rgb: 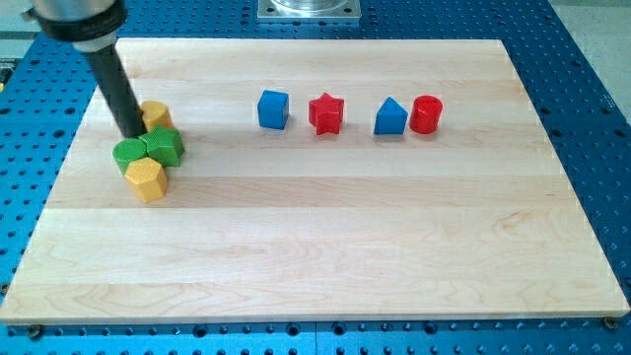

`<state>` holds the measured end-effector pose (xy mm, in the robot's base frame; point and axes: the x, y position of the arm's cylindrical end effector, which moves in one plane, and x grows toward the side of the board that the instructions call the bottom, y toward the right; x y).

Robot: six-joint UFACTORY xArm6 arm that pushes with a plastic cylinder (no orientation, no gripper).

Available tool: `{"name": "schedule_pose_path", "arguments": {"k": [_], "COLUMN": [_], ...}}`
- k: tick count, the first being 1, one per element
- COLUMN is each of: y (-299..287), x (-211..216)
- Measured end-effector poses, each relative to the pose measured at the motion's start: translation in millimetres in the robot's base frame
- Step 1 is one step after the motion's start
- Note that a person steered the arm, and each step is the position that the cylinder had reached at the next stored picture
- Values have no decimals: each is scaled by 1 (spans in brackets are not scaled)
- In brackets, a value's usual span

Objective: Push the green blocks to the right

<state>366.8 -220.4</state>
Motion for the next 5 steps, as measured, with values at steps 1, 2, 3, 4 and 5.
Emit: {"name": "schedule_pose_path", "arguments": {"k": [1, 2, 3, 4, 5], "y": [-1, -11, -22, -10, 32], "x": [-13, 0, 46, 92, 102]}}
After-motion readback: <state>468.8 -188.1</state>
